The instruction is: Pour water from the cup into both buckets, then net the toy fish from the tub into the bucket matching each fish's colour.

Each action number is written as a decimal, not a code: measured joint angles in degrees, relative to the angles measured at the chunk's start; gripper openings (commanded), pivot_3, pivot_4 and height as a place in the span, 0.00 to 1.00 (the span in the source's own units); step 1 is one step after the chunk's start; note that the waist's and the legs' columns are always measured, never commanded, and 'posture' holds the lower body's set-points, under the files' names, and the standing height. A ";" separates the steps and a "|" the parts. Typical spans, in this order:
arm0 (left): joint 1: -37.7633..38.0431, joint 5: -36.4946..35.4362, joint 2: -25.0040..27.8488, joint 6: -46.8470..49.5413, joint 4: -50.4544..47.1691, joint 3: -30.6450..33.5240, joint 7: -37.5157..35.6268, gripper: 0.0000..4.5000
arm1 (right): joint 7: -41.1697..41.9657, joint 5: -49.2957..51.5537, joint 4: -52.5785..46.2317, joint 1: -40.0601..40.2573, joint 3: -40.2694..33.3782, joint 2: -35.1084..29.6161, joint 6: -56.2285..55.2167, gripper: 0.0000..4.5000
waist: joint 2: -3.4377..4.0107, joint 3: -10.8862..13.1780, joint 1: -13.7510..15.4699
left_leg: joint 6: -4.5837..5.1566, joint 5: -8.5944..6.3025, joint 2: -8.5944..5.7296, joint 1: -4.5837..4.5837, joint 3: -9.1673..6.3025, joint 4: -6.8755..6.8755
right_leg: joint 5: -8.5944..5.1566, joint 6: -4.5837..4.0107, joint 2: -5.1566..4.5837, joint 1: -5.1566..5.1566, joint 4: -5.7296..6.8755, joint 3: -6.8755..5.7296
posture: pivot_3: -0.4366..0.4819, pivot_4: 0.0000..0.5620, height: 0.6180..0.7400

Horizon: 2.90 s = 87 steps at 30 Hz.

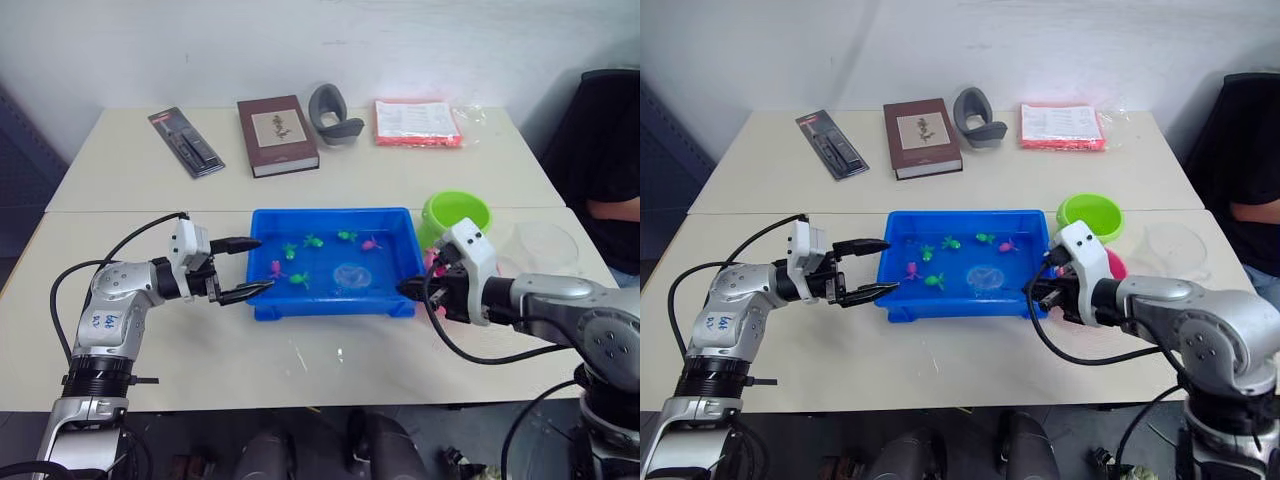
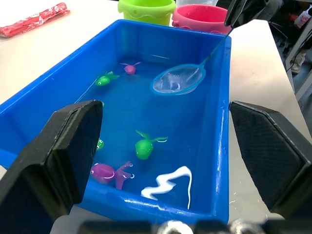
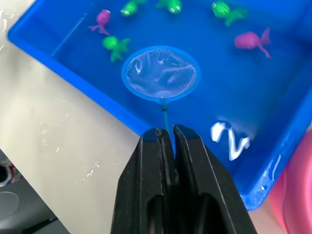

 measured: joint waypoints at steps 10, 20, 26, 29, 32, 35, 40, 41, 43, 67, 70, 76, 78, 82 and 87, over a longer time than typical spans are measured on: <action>-0.01 -0.01 -0.44 -0.03 -0.11 0.00 0.26 0.99 | -4.44 -6.81 5.58 -2.69 2.18 2.05 1.23 0.00 | 0.00 0.00 -0.82 | -0.01 0.01 0.00 -0.10 -0.01 -0.02 | 0.01 0.02 0.19 -0.04 -0.06 -0.05 | 0.48 0.27 1.00; -0.02 0.03 -0.75 -1.39 0.26 -0.02 -0.25 0.99 | -5.31 -15.34 5.89 0.63 5.31 3.37 -12.07 0.00 | 0.00 0.00 -0.92 | -0.02 0.01 -0.02 -0.11 0.02 -0.04 | 0.01 0.02 0.21 -0.05 -0.10 -0.06 | 0.48 0.27 1.00; -0.04 0.04 -0.76 -1.55 0.44 -0.05 -0.66 0.99 | -2.37 -19.08 5.91 3.98 7.95 2.04 -22.00 0.00 | 0.01 0.01 -0.93 | -0.02 0.01 -0.01 -0.11 0.03 -0.05 | 0.02 0.03 0.23 -0.05 -0.12 -0.07 | 0.48 0.27 1.00; -0.12 0.06 -0.80 -1.56 0.45 -0.13 -0.72 0.99 | -0.21 -21.06 5.90 6.41 9.37 1.00 -27.58 0.00 | 0.01 0.00 -0.90 | -0.02 0.01 -0.01 -0.11 0.02 -0.05 | 0.02 0.03 0.23 -0.05 -0.14 -0.08 | 0.48 0.27 1.00; -0.31 0.06 -0.83 -1.56 0.45 -0.53 -0.76 0.99 | 1.81 -21.62 5.20 9.12 9.13 -0.02 -30.97 0.00 | 0.01 0.01 -0.84 | -0.02 0.01 -0.01 -0.12 0.02 -0.05 | 0.02 0.04 0.22 -0.05 -0.15 -0.07 | 0.48 0.27 1.00; -0.54 0.07 -0.83 -1.54 0.50 -0.68 -0.98 0.99 | 3.91 -21.61 2.04 12.65 7.84 -2.04 -33.16 0.00 | 0.00 0.01 -0.79 | -0.02 0.01 0.00 -0.14 -0.01 -0.05 | 0.03 0.05 0.22 -0.05 -0.18 -0.08 | 0.48 0.27 1.00; -1.96 0.07 -0.97 -1.43 0.89 -1.33 -1.38 0.99 | 6.77 -18.39 -5.66 18.01 1.43 -4.06 -33.59 0.00 | 0.01 0.01 -0.63 | -0.02 0.01 0.00 -0.16 -0.08 -0.05 | 0.03 0.06 0.22 -0.04 -0.19 -0.10 | 0.48 0.27 1.00; -2.20 0.07 -1.01 -1.48 1.03 -1.41 -1.52 0.99 | 7.47 -16.71 -7.78 19.37 -0.46 -4.13 -33.08 0.00 | 0.01 0.01 -0.62 | -0.02 0.01 0.01 -0.14 -0.09 -0.05 | 0.03 0.06 0.24 -0.03 -0.21 -0.10 | 0.48 0.27 1.00; -2.78 0.09 -1.61 -1.84 1.67 -1.74 -1.74 0.99 | 8.24 -13.86 -10.90 21.53 -4.17 -4.12 -32.61 0.00 | 0.01 0.01 -0.63 | -0.02 0.01 -0.02 -0.16 -0.09 -0.04 | 0.04 0.07 0.21 -0.03 -0.21 -0.10 | 0.48 0.27 1.00; -13.27 0.82 -10.84 -1.73 9.36 -8.36 -7.90 0.99 | 13.47 -32.38 -15.72 62.21 -28.72 1.95 -70.44 0.00 | 0.00 0.00 0.65 | 0.00 0.00 -0.10 0.20 0.26 -0.10 | 0.09 0.16 0.46 0.07 -0.34 0.52 | 0.48 0.27 1.00; -13.27 0.96 -11.37 -1.72 9.35 -8.72 -8.10 0.99 | 12.28 -41.70 -10.38 63.18 -26.94 3.25 -82.84 0.00 | 0.00 0.00 0.58 | -0.01 0.00 -0.09 0.22 0.27 -0.11 | 0.09 0.15 0.49 0.07 -0.33 0.54 | 0.48 0.27 1.00; -13.27 1.32 -11.79 -1.93 9.39 -8.76 -8.10 0.99 | 9.13 -55.10 -3.85 61.68 -23.53 2.74 -96.97 0.00 | 0.00 0.00 0.35 | -0.01 0.01 -0.07 0.33 0.37 -0.10 | 0.07 0.14 0.50 0.07 -0.29 0.68 | 0.48 0.27 1.00; -13.27 1.39 -11.98 -2.05 9.40 -8.76 -8.10 0.99 | 7.83 -60.22 -2.35 60.96 -22.54 1.44 -100.78 0.00 | 0.00 0.00 0.36 | -0.01 0.01 -0.06 0.34 0.38 -0.10 | 0.07 0.13 0.49 0.07 -0.29 0.68 | 0.48 0.27 1.00; -13.27 1.55 -12.07 -2.36 9.57 -8.71 -8.10 0.99 | 4.01 -71.70 0.97 58.90 -22.25 -2.16 -107.63 0.00 | 0.00 0.00 0.38 | -0.02 0.01 -0.09 0.34 0.40 -0.09 | 0.07 0.13 0.46 0.07 -0.28 0.71 | 0.48 0.27 1.00; -13.25 1.74 -12.11 -3.16 9.70 -8.66 -8.05 0.99 | -1.43 -84.50 3.29 57.72 -22.26 -6.47 -115.10 0.00 | 0.00 0.00 0.59 | -0.02 0.01 -0.07 0.32 0.37 -0.09 | 0.07 0.13 0.47 0.07 -0.29 0.70 | 0.48 0.27 1.00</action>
